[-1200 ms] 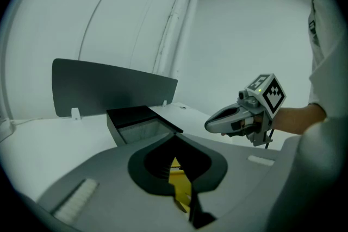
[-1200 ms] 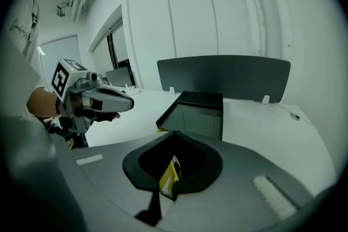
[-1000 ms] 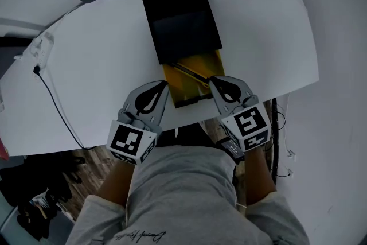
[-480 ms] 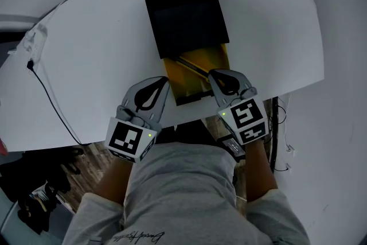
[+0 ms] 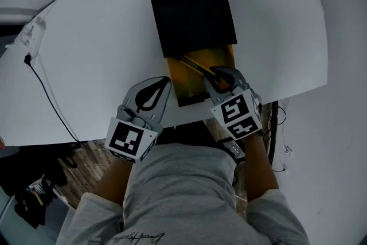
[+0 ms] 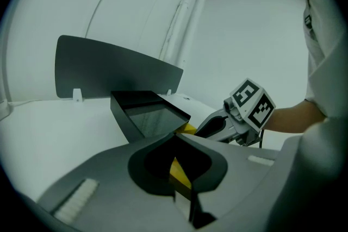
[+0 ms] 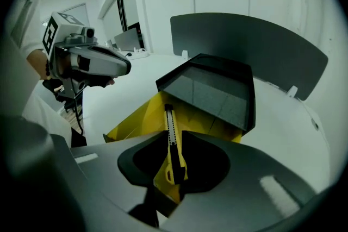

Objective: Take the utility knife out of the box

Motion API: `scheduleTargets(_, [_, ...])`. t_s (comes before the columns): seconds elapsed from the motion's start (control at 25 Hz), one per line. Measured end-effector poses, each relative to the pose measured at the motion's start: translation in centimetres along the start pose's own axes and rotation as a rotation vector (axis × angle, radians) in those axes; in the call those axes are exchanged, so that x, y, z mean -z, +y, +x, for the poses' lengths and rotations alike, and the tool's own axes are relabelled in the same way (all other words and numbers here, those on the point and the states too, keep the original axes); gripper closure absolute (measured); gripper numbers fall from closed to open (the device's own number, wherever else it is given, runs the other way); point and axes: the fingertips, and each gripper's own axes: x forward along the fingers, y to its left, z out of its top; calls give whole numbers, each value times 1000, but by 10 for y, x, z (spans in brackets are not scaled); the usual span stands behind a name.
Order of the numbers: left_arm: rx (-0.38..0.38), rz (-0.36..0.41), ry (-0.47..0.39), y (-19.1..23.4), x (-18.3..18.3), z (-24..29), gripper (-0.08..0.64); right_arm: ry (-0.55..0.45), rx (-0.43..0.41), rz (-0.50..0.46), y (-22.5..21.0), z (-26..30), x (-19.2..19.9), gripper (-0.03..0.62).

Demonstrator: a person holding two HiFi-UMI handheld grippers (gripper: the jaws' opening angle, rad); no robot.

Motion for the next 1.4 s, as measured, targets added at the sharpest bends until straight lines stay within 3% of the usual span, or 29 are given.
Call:
scheduleTargets(0.64, [-22, -41, 26, 18, 19, -2, 559, 200, -52, -180, 11, 40, 16, 426])
scheduleTargets(1.4, [-34, -70, 36, 30, 29, -7, 560, 278, -70, -194, 11, 58, 20, 437])
